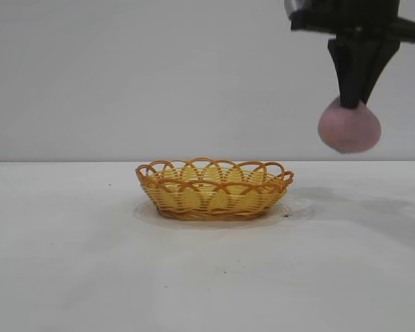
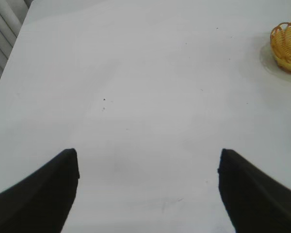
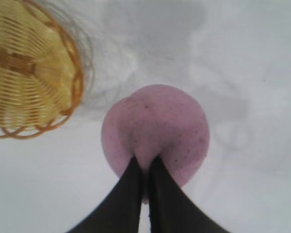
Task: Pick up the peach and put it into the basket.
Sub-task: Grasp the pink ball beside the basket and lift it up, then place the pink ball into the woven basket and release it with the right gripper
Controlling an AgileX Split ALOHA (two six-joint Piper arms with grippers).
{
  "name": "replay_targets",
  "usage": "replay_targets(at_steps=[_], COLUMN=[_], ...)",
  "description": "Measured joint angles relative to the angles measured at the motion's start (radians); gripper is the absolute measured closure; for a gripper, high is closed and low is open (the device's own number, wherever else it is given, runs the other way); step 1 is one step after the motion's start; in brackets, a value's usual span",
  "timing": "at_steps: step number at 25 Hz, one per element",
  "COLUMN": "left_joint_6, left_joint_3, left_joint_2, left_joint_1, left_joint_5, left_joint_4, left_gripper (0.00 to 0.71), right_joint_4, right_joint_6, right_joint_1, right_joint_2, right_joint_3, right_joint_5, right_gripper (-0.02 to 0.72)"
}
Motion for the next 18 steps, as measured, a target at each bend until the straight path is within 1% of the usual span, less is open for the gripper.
replay_targets(at_steps=[2,6,8,11,15,18], left_joint_6=[0.000,0.000,0.000,0.000,0.000,0.000], left_joint_3=[0.000,0.000,0.000,0.000,0.000,0.000], left_joint_2=[0.000,0.000,0.000,0.000,0.000,0.000], left_joint_1=[0.000,0.000,0.000,0.000,0.000,0.000], left_joint_5=[0.000,0.000,0.000,0.000,0.000,0.000], left_joint_4=[0.000,0.000,0.000,0.000,0.000,0.000], left_gripper=[0.154,0.154,0.154,0.154,0.154,0.154], right_joint_4=[0.034,0.123,0.140,0.148,0.163,0.165], right_joint_6=[0.000,-0.002,-0.002,-0.004,-0.007,-0.007], right_joint_1=[0.000,0.006,0.029,0.084,0.165,0.191], right_joint_2=[-0.008,-0.007,-0.007,-0.007,-0.003,0.027], right_joint_3=[-0.002,-0.006,-0.006,-0.006,-0.006,-0.006], right_joint_5=[0.005,0.000,-0.022,-0.077,-0.173,-0.201], right_gripper=[0.703,0.703,0.703,0.703,0.703,0.703])
